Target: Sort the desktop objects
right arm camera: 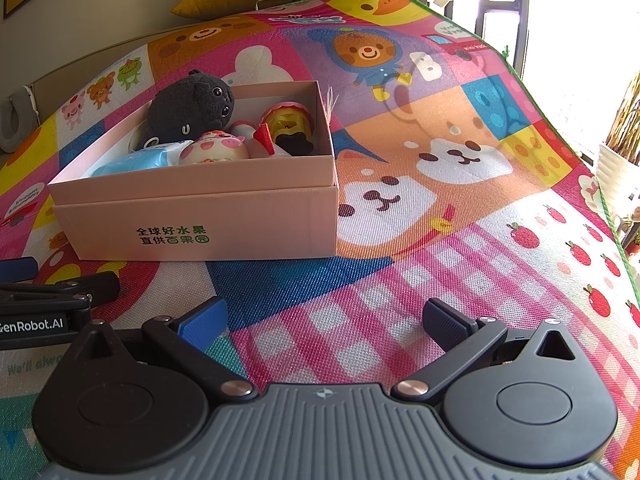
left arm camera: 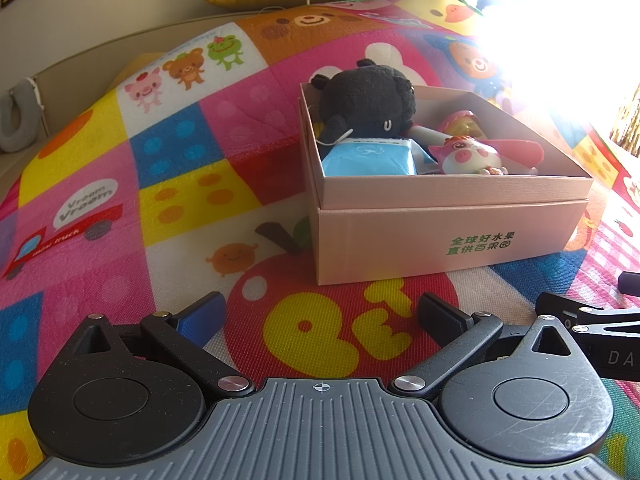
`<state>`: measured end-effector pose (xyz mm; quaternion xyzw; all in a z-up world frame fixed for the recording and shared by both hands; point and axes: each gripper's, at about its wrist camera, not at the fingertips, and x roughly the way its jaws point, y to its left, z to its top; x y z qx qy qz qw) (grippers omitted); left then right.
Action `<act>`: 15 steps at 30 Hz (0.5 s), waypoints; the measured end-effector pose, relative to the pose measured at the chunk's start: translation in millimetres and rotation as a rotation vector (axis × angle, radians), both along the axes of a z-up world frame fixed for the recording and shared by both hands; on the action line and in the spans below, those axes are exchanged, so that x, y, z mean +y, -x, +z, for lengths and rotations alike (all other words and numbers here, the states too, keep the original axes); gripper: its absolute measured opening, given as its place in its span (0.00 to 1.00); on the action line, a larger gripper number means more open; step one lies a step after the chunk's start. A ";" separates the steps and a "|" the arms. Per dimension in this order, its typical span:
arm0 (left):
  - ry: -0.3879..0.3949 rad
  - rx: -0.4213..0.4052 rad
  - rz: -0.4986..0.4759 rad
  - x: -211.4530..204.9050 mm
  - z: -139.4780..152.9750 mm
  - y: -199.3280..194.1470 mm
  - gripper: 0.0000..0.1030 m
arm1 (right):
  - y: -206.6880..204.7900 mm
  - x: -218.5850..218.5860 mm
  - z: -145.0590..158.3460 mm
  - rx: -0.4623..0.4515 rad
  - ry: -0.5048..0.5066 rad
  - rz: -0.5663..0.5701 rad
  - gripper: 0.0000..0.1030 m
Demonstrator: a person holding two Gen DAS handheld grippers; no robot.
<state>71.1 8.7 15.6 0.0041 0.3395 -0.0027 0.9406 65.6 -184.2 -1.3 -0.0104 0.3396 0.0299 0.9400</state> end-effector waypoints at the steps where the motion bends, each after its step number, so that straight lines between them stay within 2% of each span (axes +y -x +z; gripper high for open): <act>1: 0.000 0.000 0.000 0.0 0.0 0.0 1.00 | 0.0 0.0 0.0 0.000 0.000 0.000 1.00; 15: 0.000 0.000 0.000 -0.3 0.2 -0.1 1.00 | 0.0 0.0 0.0 0.000 0.000 0.000 1.00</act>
